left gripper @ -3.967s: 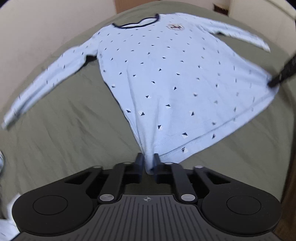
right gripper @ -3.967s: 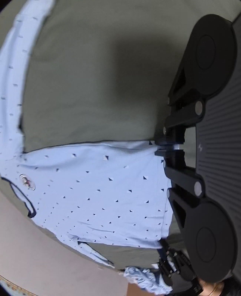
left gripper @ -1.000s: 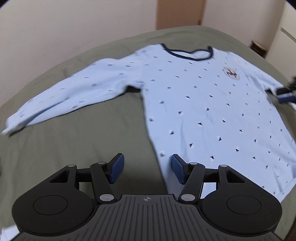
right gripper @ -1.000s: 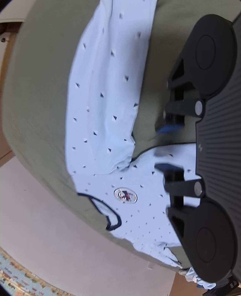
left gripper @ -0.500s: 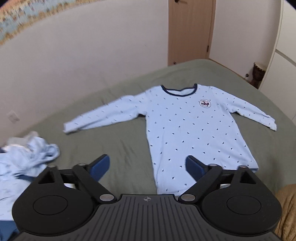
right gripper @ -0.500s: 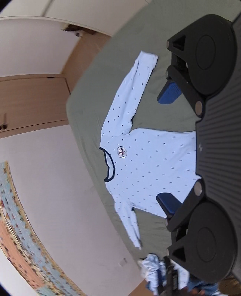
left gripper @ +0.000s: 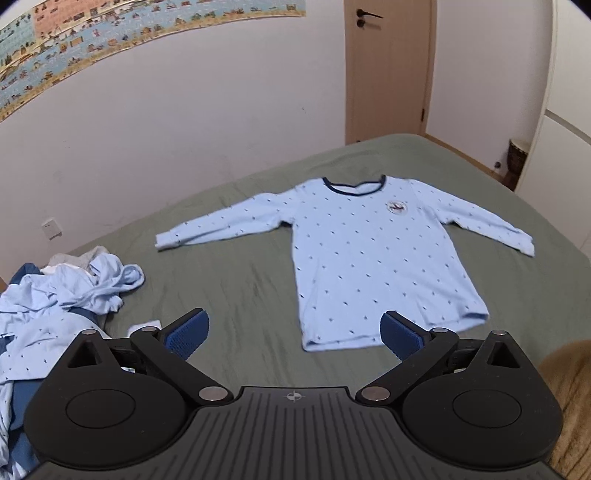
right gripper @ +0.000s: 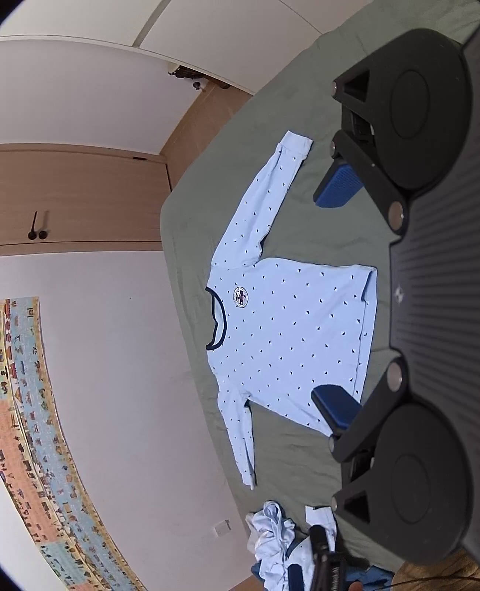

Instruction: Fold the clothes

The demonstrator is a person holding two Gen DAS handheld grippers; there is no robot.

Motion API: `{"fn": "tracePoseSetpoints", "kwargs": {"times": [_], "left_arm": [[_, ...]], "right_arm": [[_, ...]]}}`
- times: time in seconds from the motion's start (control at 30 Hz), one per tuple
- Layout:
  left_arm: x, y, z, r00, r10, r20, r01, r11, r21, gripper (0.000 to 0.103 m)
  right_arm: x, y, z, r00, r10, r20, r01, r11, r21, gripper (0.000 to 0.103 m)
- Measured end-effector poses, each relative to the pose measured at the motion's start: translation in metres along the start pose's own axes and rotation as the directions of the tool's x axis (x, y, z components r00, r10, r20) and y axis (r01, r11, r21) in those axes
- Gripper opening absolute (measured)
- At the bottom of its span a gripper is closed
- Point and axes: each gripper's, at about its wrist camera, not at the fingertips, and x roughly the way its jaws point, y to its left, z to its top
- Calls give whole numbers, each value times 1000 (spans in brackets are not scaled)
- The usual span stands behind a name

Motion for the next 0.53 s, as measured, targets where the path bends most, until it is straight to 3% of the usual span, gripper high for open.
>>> {"fn": "tracePoseSetpoints", "kwargs": {"times": [0.23, 0.53], "left_arm": [[16, -14, -1, 999, -38, -29, 39, 999, 4, 103], [28, -10, -1, 1000, 1, -25, -1, 1000, -20, 102]], "right_arm": [[6, 3, 0, 1000, -17, -2, 17, 1000, 8, 103], [21, 8, 2, 999, -33, -19, 33, 999, 5, 103]]}}
